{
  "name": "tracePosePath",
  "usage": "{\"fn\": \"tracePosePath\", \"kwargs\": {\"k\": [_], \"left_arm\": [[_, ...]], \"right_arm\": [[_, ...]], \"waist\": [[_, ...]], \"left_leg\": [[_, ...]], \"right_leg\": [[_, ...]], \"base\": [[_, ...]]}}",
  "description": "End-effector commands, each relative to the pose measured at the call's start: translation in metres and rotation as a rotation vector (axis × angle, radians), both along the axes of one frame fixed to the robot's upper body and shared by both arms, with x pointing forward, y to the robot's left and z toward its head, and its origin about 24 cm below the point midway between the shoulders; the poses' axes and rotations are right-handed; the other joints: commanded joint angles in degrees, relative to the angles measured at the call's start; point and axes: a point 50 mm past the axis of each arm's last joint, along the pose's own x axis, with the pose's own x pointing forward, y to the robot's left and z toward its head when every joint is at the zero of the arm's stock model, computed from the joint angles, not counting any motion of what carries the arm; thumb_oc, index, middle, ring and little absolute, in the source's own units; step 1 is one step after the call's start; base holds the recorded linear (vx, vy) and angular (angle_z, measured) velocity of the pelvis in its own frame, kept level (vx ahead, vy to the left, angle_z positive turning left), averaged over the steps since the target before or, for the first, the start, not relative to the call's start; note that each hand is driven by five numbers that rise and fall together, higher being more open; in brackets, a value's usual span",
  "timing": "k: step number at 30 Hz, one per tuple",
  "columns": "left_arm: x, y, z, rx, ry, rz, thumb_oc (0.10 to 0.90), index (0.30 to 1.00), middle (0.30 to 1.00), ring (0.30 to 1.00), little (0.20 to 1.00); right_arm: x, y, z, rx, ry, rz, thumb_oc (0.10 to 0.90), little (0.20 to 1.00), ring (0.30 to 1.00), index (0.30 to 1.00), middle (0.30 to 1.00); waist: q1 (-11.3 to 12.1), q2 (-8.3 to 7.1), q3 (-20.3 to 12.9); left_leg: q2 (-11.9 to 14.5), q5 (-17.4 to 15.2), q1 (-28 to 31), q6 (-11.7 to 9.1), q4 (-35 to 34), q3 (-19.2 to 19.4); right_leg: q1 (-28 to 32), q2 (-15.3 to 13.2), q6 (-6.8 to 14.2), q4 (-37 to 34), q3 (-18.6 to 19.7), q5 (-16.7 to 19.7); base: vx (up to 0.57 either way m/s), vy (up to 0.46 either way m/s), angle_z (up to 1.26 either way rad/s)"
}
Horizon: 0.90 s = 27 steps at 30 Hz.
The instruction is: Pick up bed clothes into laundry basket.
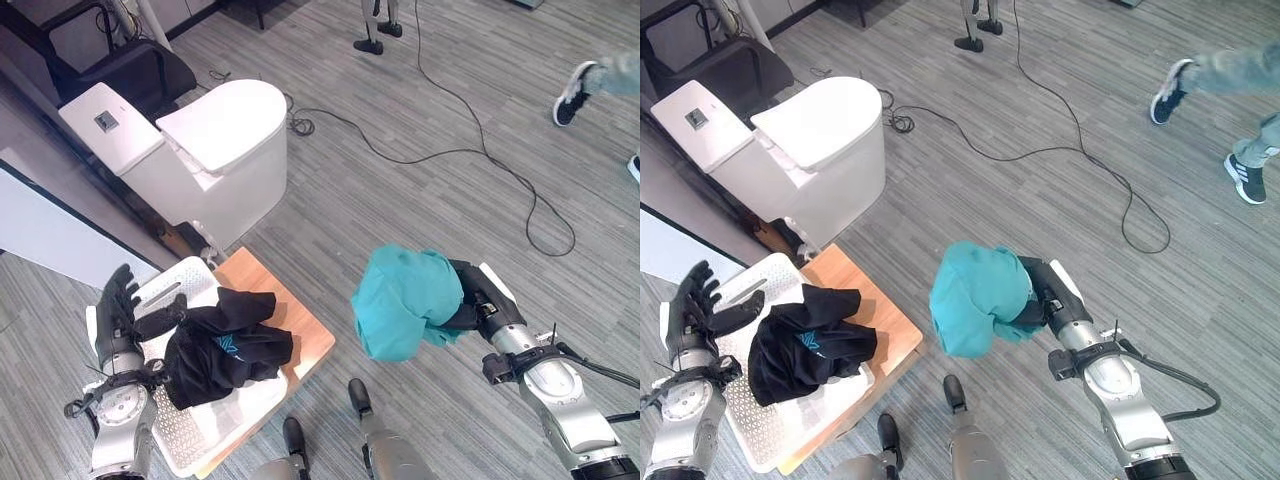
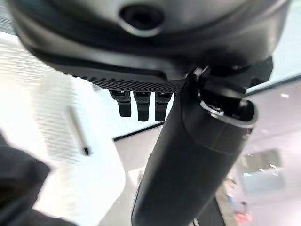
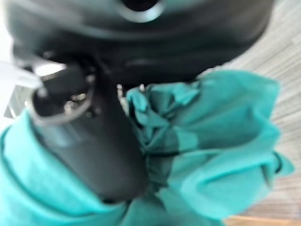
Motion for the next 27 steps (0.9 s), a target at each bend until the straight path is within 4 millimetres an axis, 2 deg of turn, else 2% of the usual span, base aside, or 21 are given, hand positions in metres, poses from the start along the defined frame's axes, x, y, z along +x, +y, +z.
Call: {"fn": "tracePosePath", "kwargs": {"k": [1,2,5,10,14,17,18,20,22,23,24,25,26,27], "left_arm": [[0.005,0.026,0.072,0.263,-0.241,0.007,0.800,0.900,0.900,0.900,0.900],[0.005,0.026,0.081,0.258,-0.293,0.008,0.800,0.900,0.900,0.900,0.900],[0.004,0.028,0.092,0.218,-0.378,0.019,0.800,0.900,0.900,0.900,0.900],[0.004,0.022,0.095,0.151,-0.445,-0.007,0.800,0.900,0.900,0.900,0.900],[0.004,0.015,0.097,0.180,-0.435,-0.041,0.800,0.900,0.900,0.900,0.900],[0.014,0.009,0.108,0.200,-0.466,-0.079,0.800,0.900,0.900,0.900,0.900],[0.023,0.003,0.115,0.201,-0.486,-0.121,0.800,0.900,0.900,0.900,0.900],[0.026,-0.001,0.118,0.190,-0.500,-0.145,0.800,0.900,0.900,0.900,0.900],[0.024,-0.002,0.115,0.180,-0.487,-0.165,0.800,0.900,0.900,0.900,0.900],[0.023,-0.002,0.113,0.164,-0.486,-0.165,0.800,0.900,0.900,0.900,0.900],[0.011,-0.004,0.094,0.137,-0.428,-0.176,0.800,0.900,0.900,0.900,0.900],[0.011,-0.005,0.094,0.135,-0.428,-0.176,0.800,0.900,0.900,0.900,0.900],[0.010,-0.008,0.089,0.137,-0.398,-0.199,0.800,0.900,0.900,0.900,0.900],[0.011,-0.018,0.079,0.127,-0.344,-0.266,0.800,0.900,0.900,0.900,0.900]], "right_arm": [[0.007,0.008,0.047,0.042,-0.252,0.047,0.400,0.300,0.300,0.300,0.300],[0.007,0.011,0.049,0.052,-0.262,0.057,0.400,0.300,0.300,0.300,0.300],[0.009,0.018,0.051,0.076,-0.276,0.077,0.400,0.300,0.300,0.300,0.300],[0.009,0.023,0.053,0.095,-0.291,0.095,0.400,0.300,0.300,0.300,0.300],[0.007,0.020,0.058,0.072,-0.322,0.075,0.400,0.300,0.300,0.300,0.300],[0.013,0.021,0.072,0.011,-0.373,0.084,0.400,0.300,0.300,0.300,0.300],[0.019,0.022,0.085,-0.030,-0.420,0.097,0.400,0.300,0.300,0.300,0.300],[0.024,0.023,0.092,-0.036,-0.445,0.100,0.400,0.300,0.300,0.300,0.300],[0.025,0.020,0.100,-0.024,-0.476,0.087,0.400,0.300,0.300,0.300,0.300],[0.027,0.020,0.103,-0.025,-0.484,0.084,0.400,0.300,0.300,0.300,0.300],[0.030,0.012,0.113,-0.047,-0.512,0.058,0.400,0.300,0.300,0.300,0.300],[0.030,0.012,0.113,-0.048,-0.511,0.058,0.400,0.300,0.300,0.300,0.300],[0.029,0.008,0.115,-0.047,-0.515,0.046,0.400,0.300,0.300,0.300,0.300],[0.031,0.010,0.120,-0.038,-0.533,0.050,0.400,0.300,0.300,0.300,0.300]], "waist": [[0.5,-3.46,-5.0],[0.4,-3.67,-5.1],[0.4,-4.08,-5.4],[0.2,-4.44,-5.7],[0.4,-4.50,-5.9],[0.7,-3.74,-5.1],[1.2,-2.94,-5.1],[1.5,-2.79,-5.1],[2.6,-3.20,-6.1],[3.9,-3.51,-6.4],[6.2,-4.40,-5.9],[6.0,-4.31,-6.1],[6.0,-4.68,-5.6],[6.0,-6.48,-3.5]], "left_leg": [[0.1,-0.7,-0.9,-2.3,0.1,-1.4],[0.2,-0.7,-0.9,-2.3,0.1,-1.3],[0.2,-0.6,-0.9,-2.4,0.1,-1.1],[0.2,-0.6,-1.0,-2.4,0.1,-0.7],[0.6,-0.4,-1.1,-2.3,0.1,-0.7],[1.6,0.7,-2.1,-2.7,0.1,-1.7],[2.4,2.3,-3.5,-3.2,0.1,-4.1],[2.5,3.1,-4.1,-3.7,0.1,-5.7],[2.0,4.2,-5.5,-3.9,0.1,-8.6],[1.8,5.3,-6.5,-4.4,0.1,-10.6],[4.0,11.1,-11.3,-7.1,0.1,-13.6],[4.0,10.8,-11.3,-7.2,0.1,-13.7],[4.5,11.8,-12.8,-7.6,0.7,-14.7],[3.4,8.1,-14.0,-5.7,9.6,-13.8]], "right_leg": [[7.7,-5.8,4.5,5.2,3.1,-16.4],[7.6,-5.8,4.4,5.3,3.3,-16.4],[7.5,-5.7,4.4,5.2,3.8,-16.3],[7.6,-5.8,4.5,4.5,4.0,-15.8],[6.9,-5.4,4.9,5.3,3.7,-15.3],[4.6,-3.3,5.1,12.6,4.1,-16.7],[4.7,-1.3,5.2,18.3,5.8,-20.0],[5.0,-0.7,4.9,21.2,6.1,-21.7],[7.3,-0.3,4.5,21.6,8.0,-23.0],[8.6,-0.7,3.2,19.9,8.0,-24.2],[11.7,0.6,0.6,13.6,6.2,-23.3],[11.8,0.6,0.5,13.3,5.9,-23.3],[12.2,1.7,0.1,12.0,5.0,-22.5],[11.3,1.2,-0.5,10.8,2.9,-20.1]], "base": [[0.00,0.000,0.00],[-0.03,-0.021,0.00],[0.00,0.000,0.00],[0.00,0.000,0.00],[-0.03,-0.014,0.00],[-0.17,-0.078,0.03],[-0.20,-0.108,0.11],[-0.19,-0.132,0.45],[-0.22,-0.175,0.91],[-0.53,-0.475,1.28],[-0.43,-0.418,1.15],[-0.47,-0.501,1.30],[-0.44,-0.313,1.20],[-0.48,-0.305,1.60]]}}
